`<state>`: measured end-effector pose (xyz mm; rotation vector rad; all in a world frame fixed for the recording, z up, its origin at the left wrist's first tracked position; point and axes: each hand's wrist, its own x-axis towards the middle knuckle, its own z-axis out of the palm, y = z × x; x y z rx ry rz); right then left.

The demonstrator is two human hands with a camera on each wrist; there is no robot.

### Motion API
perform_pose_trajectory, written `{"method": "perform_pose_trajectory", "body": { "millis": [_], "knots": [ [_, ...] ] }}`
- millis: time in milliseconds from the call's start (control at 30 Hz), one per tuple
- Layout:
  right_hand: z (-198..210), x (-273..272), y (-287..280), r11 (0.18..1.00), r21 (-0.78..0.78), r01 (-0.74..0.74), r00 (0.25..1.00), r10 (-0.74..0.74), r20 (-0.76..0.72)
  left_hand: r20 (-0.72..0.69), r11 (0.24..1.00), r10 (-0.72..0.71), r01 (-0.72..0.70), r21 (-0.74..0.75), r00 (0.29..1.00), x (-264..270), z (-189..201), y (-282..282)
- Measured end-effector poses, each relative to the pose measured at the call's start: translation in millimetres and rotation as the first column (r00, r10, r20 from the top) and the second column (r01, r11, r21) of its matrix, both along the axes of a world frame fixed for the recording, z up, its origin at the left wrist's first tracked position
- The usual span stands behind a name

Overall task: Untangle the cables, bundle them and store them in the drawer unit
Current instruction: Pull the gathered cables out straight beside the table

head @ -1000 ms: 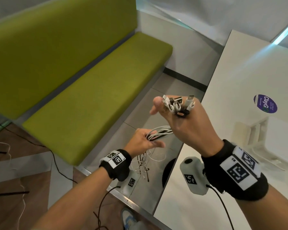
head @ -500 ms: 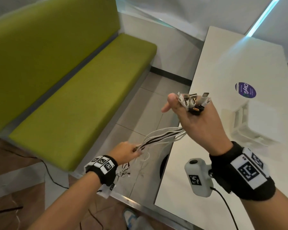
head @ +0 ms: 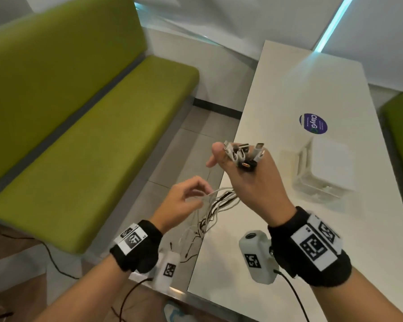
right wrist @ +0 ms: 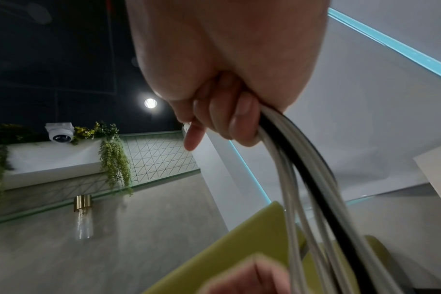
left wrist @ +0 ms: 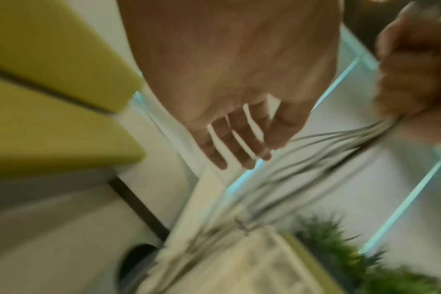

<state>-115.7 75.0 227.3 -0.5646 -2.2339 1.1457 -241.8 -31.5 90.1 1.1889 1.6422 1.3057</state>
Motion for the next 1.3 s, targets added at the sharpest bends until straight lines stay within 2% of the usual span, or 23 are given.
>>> {"method": "perform_pose_trajectory", "body": {
  "millis": [67, 100, 133, 200, 300, 433, 500, 633, 733, 800, 900, 1033, 1100, 1167, 1200, 1300],
  "knots": [
    [1, 3, 4, 1.000, -0.003, 0.004, 1.000, -0.004, 0.005, 0.112, 0.995, -0.094, 0.092, 0.026, 0.989, 22, 11, 17],
    [3, 5, 5, 1.000, -0.011, 0.004, 1.000, -0.004, 0.015, 0.073, 0.993, -0.117, 0.117, 0.008, 0.990, 27, 7, 21],
    [4, 7, 6, 1.000, -0.020, 0.004, 1.000, -0.003, 0.023, -0.048, 0.991, -0.135, 0.134, -0.015, 0.990, 29, 0, 24],
    [5, 10, 6, 0.999, -0.037, 0.004, 1.000, -0.003, 0.018, -0.274, 0.978, -0.208, 0.203, -0.047, 0.939, 30, -15, 24],
    [8, 9, 5, 0.999, -0.049, 0.010, 1.000, -0.010, 0.005, -0.404, 0.947, -0.297, 0.323, -0.004, 0.865, 37, -27, 16],
    [9, 3, 1, 0.999, -0.049, -0.018, 1.000, 0.017, -0.015, -0.608, 0.935, -0.302, 0.354, -0.038, 0.734, 43, -40, 19],
    [12, 0, -4, 0.999, -0.022, -0.049, 0.998, 0.049, -0.033, -0.670, 0.935, -0.323, 0.333, -0.118, 0.668, 40, -44, 24],
    [17, -4, -7, 0.997, 0.015, -0.082, 0.994, 0.083, -0.067, -0.716, 0.933, -0.350, 0.158, -0.323, 0.605, 13, -51, 18],
    [20, -6, -8, 0.995, 0.006, -0.095, 0.993, 0.095, -0.075, -0.694, 0.859, -0.439, 0.039, -0.511, 0.571, -9, -78, 6],
    [25, -6, -7, 0.995, 0.008, -0.101, 0.990, 0.101, -0.094, -0.649, 0.773, -0.494, -0.050, -0.633, 0.579, -22, -103, -8],
    [32, -3, 0, 0.992, -0.034, -0.124, 0.986, 0.119, -0.118, -0.534, 0.618, -0.526, -0.134, -0.775, 0.662, -39, -138, -28],
    [30, 5, 7, 0.993, -0.081, -0.089, 0.991, 0.081, -0.104, -0.428, 0.465, -0.524, -0.174, -0.868, 0.736, -54, -156, -44],
    [27, 10, 10, 0.990, -0.126, -0.066, 0.994, 0.054, -0.100, -0.416, 0.438, -0.541, -0.177, -0.881, 0.731, -57, -160, -52],
    [24, 14, 12, 0.987, -0.152, -0.050, 0.996, 0.038, -0.077, -0.425, 0.462, -0.527, -0.171, -0.870, 0.736, -57, -164, -57],
    [22, 15, 13, 0.987, -0.157, -0.045, 0.997, 0.035, -0.066, -0.424, 0.490, -0.496, -0.159, -0.857, 0.758, -57, -166, -59],
    [20, 18, 17, 0.987, -0.159, -0.026, 0.998, 0.017, -0.058, -0.361, 0.499, -0.391, -0.135, -0.856, 0.847, -56, -172, -56]
  ]
}}
